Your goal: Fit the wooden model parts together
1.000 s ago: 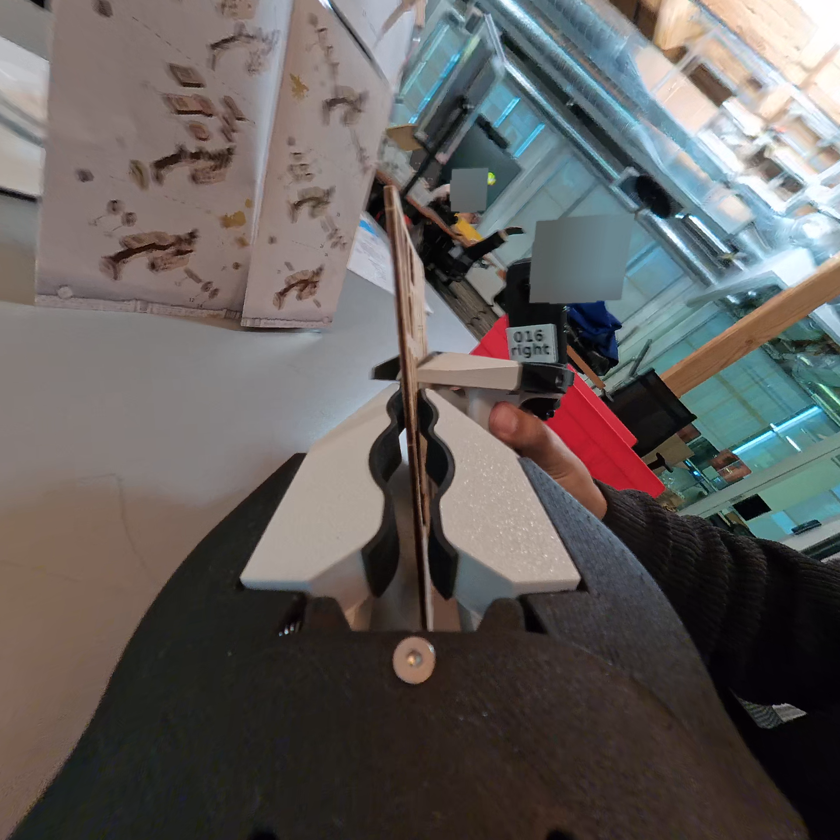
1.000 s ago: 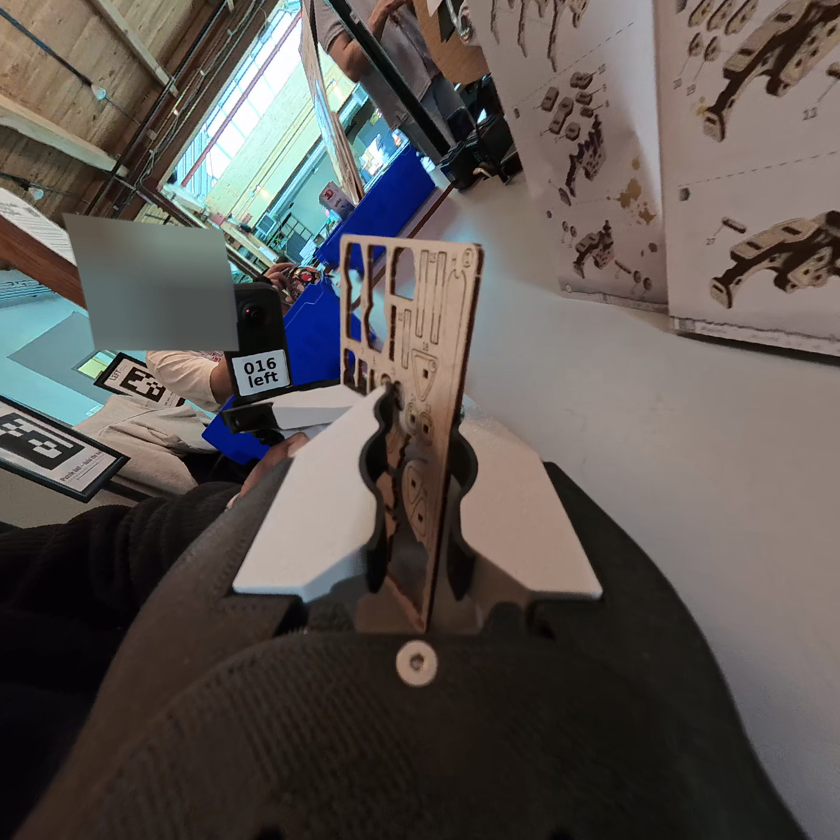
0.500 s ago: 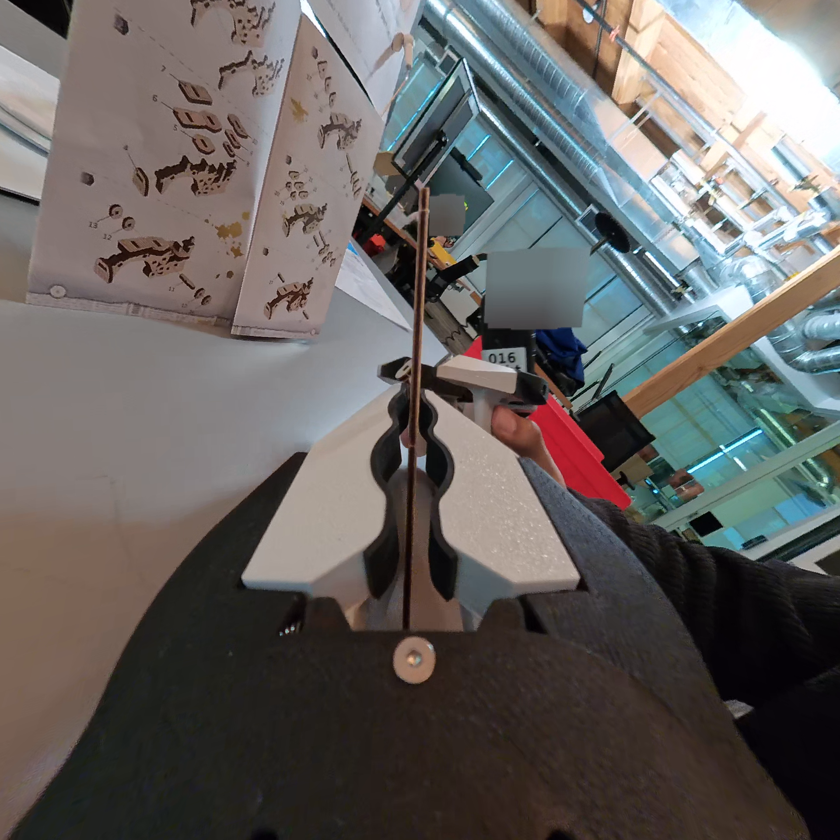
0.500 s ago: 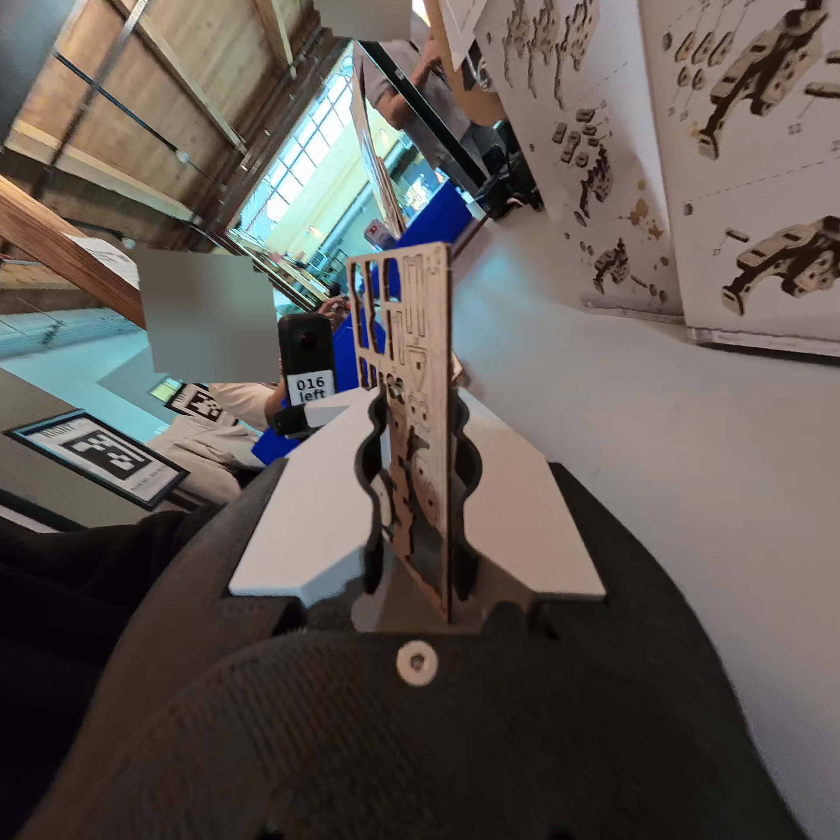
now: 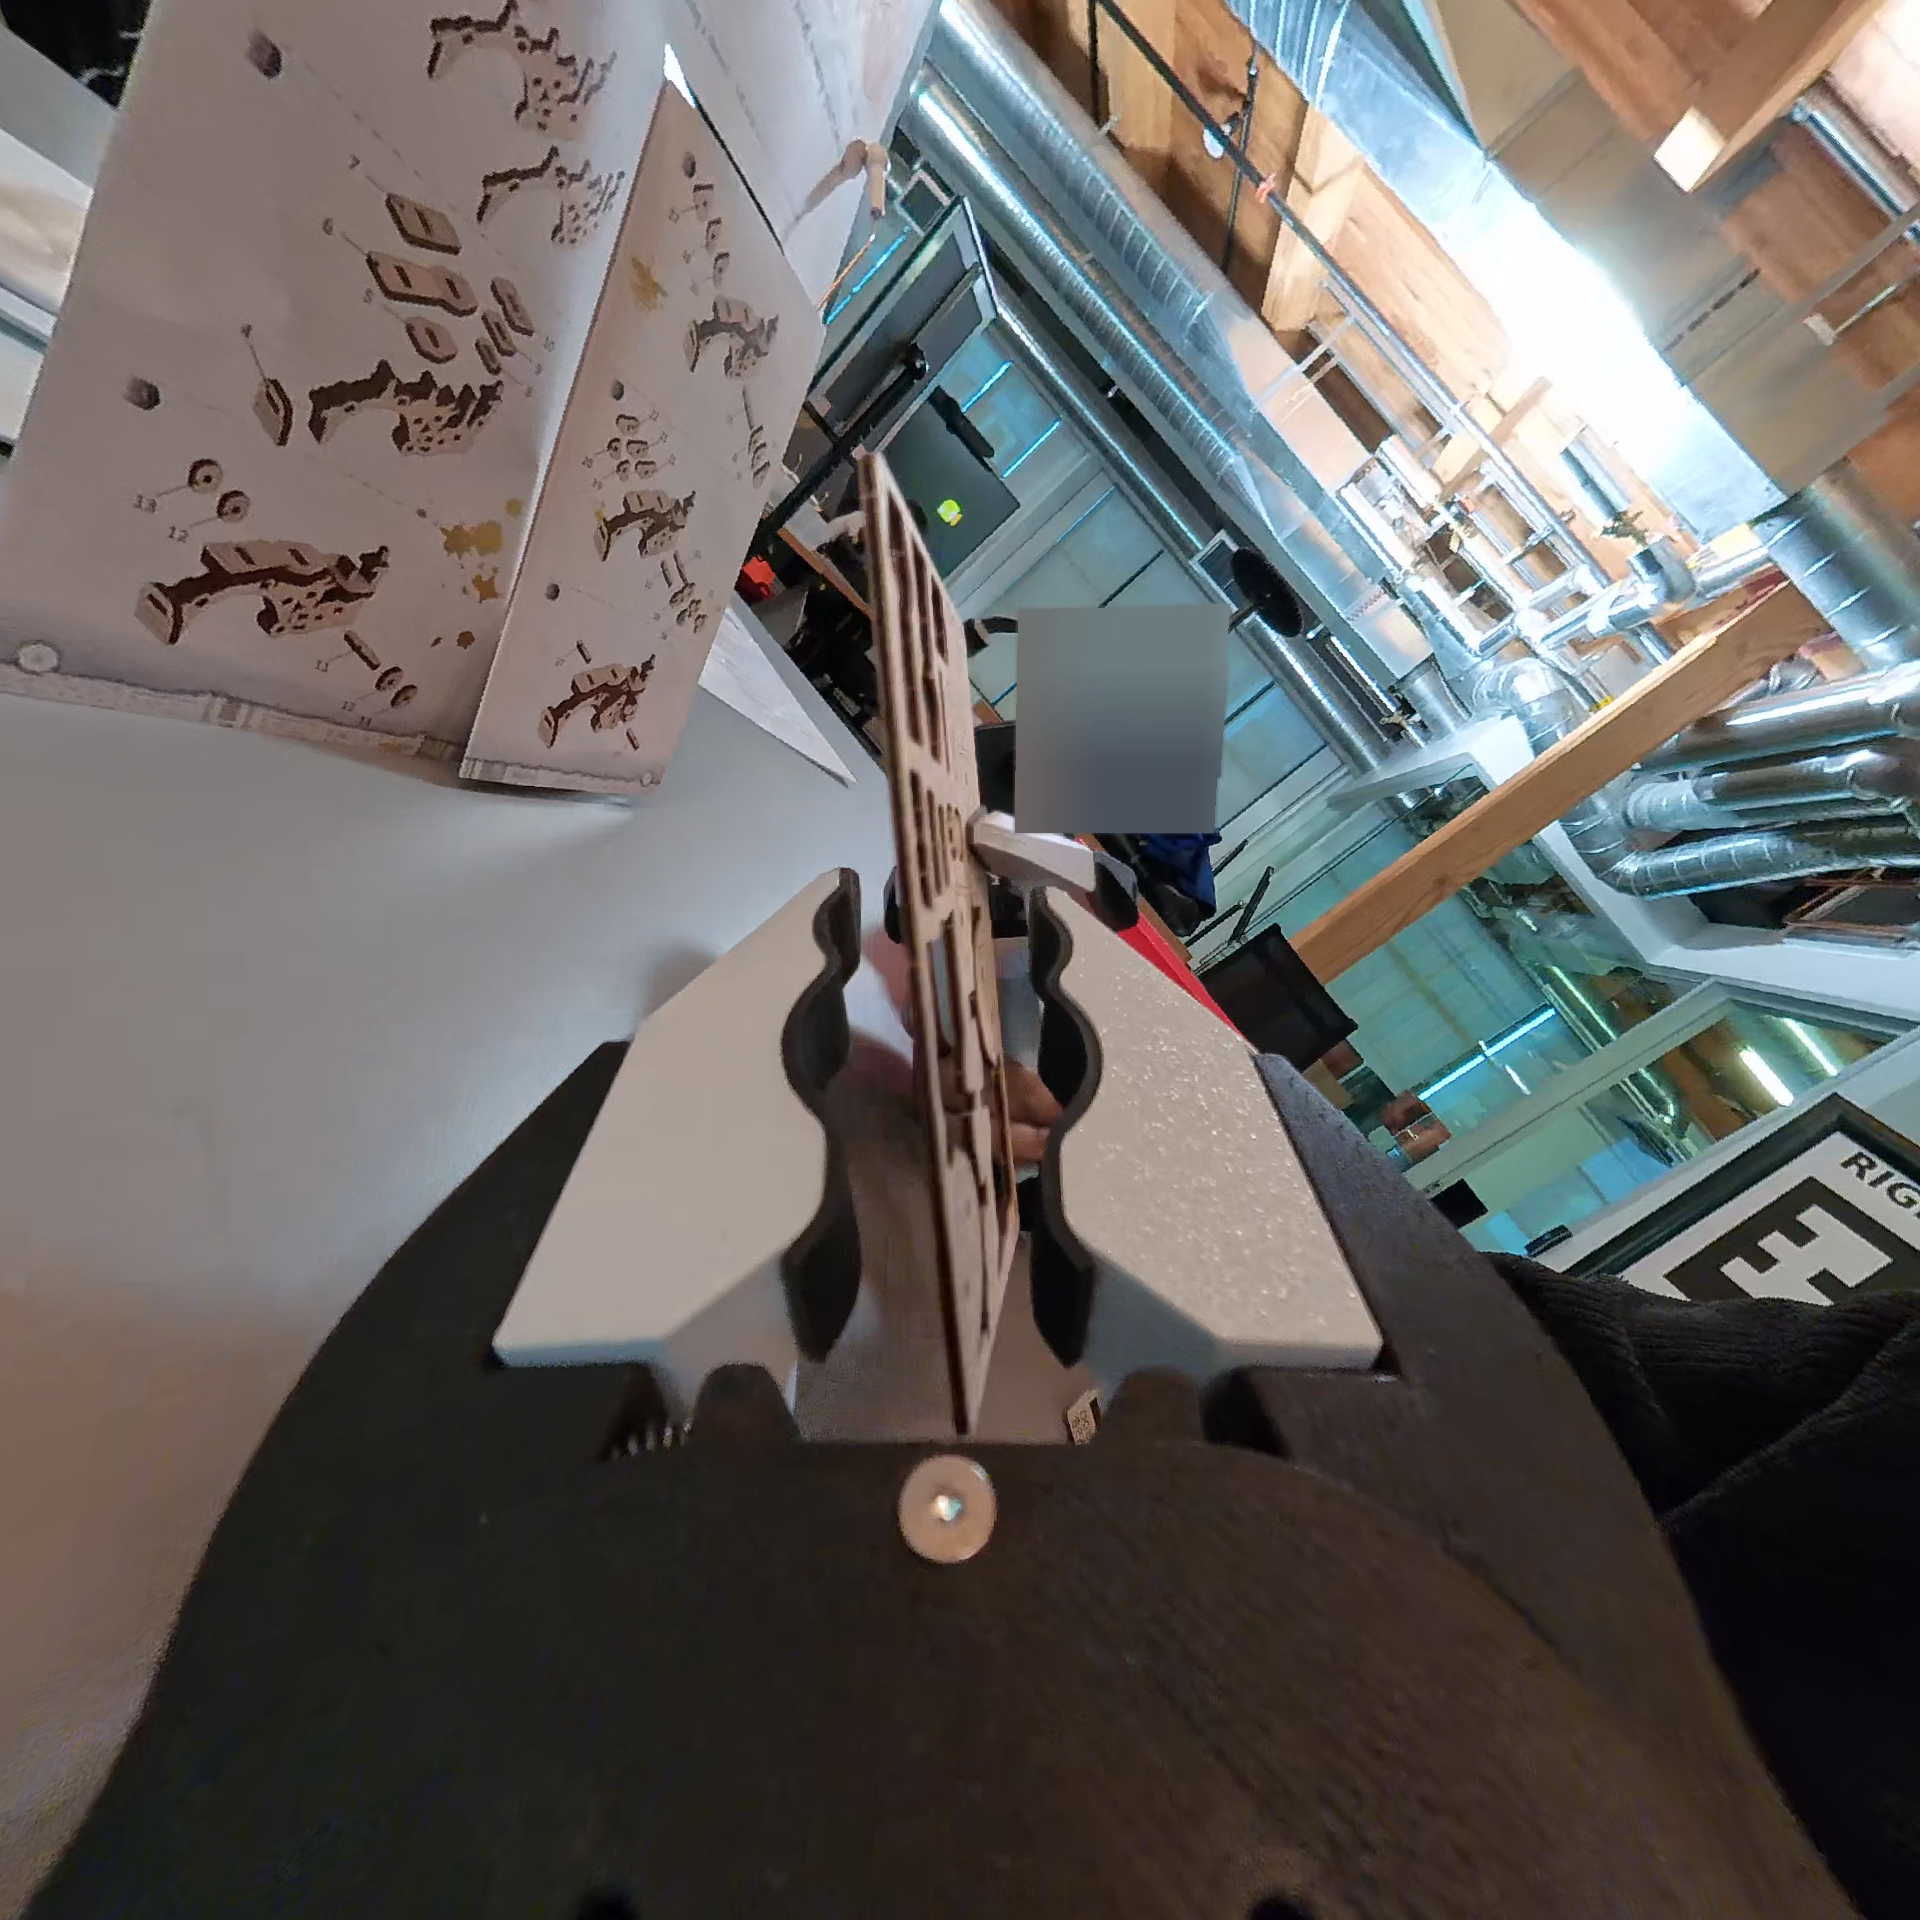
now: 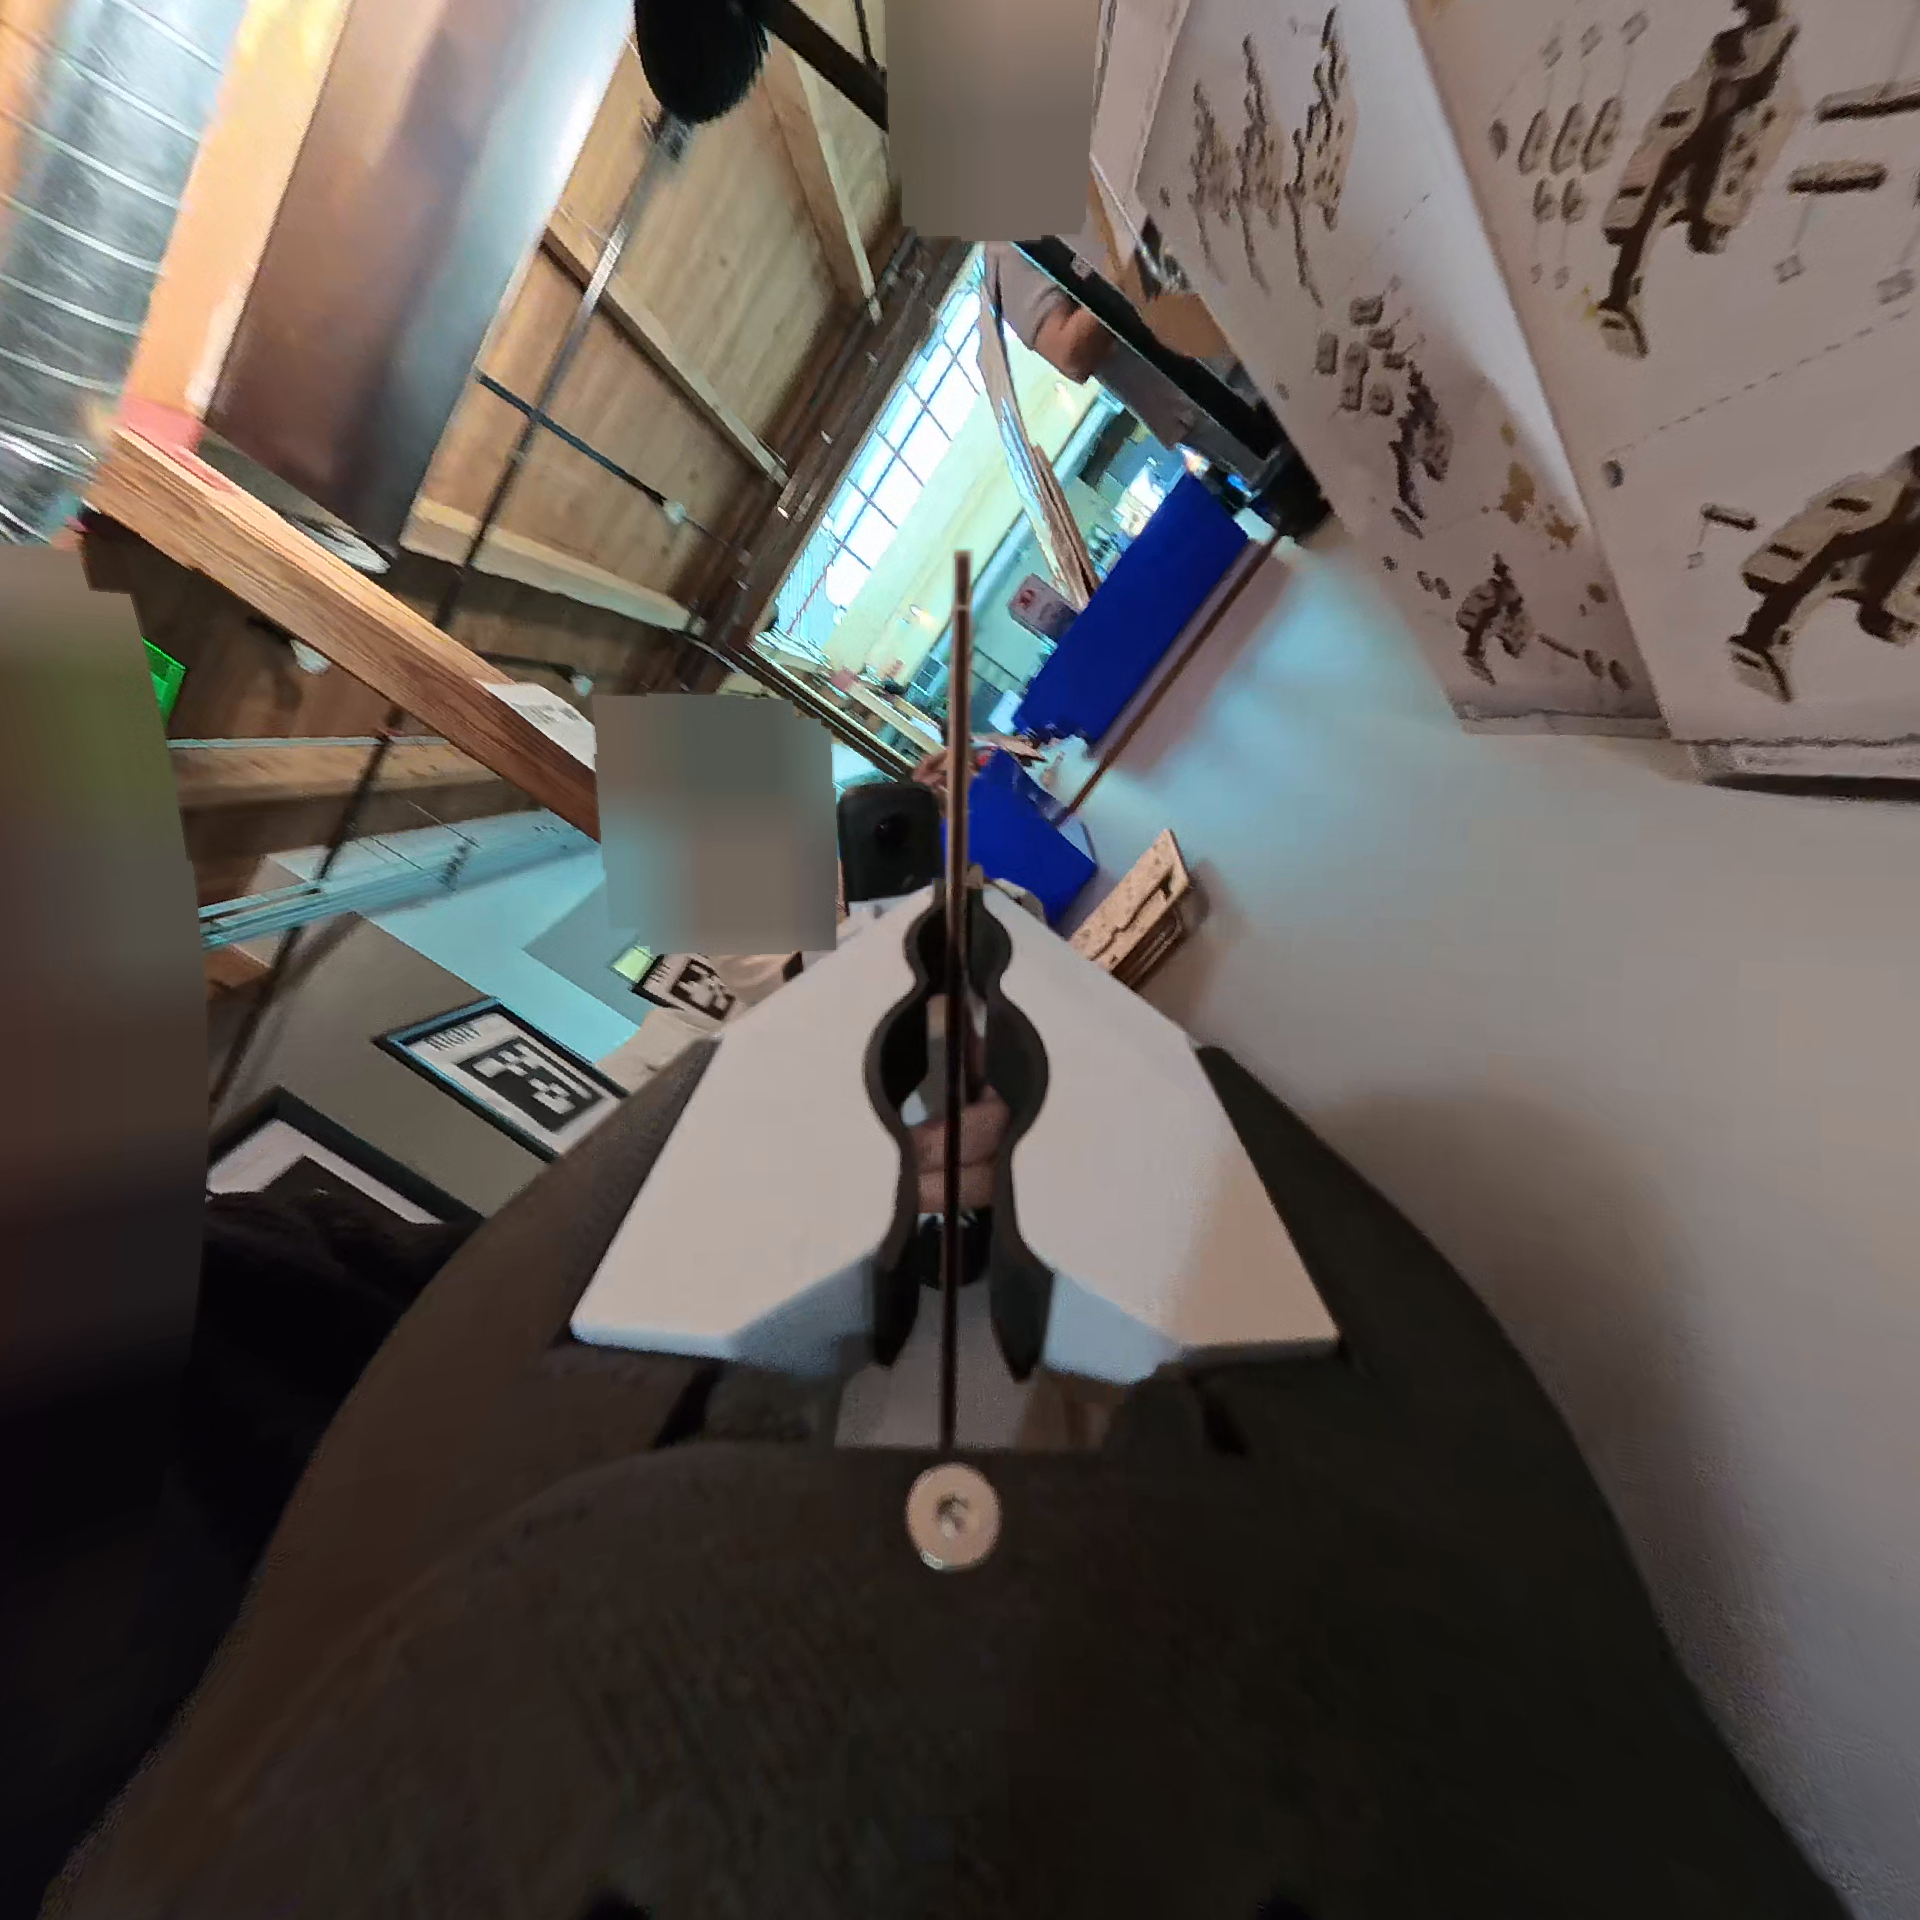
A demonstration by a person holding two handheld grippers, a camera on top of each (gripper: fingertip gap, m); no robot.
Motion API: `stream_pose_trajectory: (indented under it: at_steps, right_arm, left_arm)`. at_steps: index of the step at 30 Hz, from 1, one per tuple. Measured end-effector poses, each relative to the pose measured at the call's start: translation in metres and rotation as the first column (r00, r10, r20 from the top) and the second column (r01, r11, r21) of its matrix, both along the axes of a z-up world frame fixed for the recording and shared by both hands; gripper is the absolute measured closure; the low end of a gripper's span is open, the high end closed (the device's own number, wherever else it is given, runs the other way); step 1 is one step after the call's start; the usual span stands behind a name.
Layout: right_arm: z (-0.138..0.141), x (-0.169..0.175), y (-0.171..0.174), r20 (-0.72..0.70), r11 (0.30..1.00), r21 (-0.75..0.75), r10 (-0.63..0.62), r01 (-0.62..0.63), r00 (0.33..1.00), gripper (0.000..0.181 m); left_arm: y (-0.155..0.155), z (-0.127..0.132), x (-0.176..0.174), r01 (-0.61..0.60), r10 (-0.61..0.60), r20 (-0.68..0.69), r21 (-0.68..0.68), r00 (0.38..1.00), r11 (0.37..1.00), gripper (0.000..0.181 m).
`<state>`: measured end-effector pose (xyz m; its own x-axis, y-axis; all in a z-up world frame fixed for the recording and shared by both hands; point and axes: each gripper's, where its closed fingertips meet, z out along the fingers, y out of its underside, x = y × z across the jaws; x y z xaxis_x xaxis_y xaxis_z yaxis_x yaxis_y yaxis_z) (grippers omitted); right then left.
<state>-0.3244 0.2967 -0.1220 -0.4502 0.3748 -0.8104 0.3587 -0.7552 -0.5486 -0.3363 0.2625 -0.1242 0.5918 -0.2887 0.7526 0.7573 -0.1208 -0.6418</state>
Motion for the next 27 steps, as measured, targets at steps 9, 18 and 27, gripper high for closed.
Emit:
stream_pose_trajectory:
  at_steps: [9,18,27]
  right_arm:
    - [0.011,0.008,0.013,-0.066,0.985,-0.168,0.030,-0.041,0.997,0.179]
    - [0.017,0.012,0.012,-0.114,0.973,-0.209,0.073,-0.096,0.991,0.180]
    - [0.016,0.011,0.005,-0.107,0.974,-0.190,0.106,-0.125,0.989,0.181]
  left_arm:
    - [-0.003,0.003,-0.011,-0.031,0.029,0.075,0.025,0.997,0.999,0.150]
    - [-0.012,0.015,-0.026,-0.069,0.045,0.181,0.127,0.983,0.990,0.158]
    - [0.003,-0.002,0.000,0.010,-0.010,0.015,-0.008,1.000,1.000,0.158]
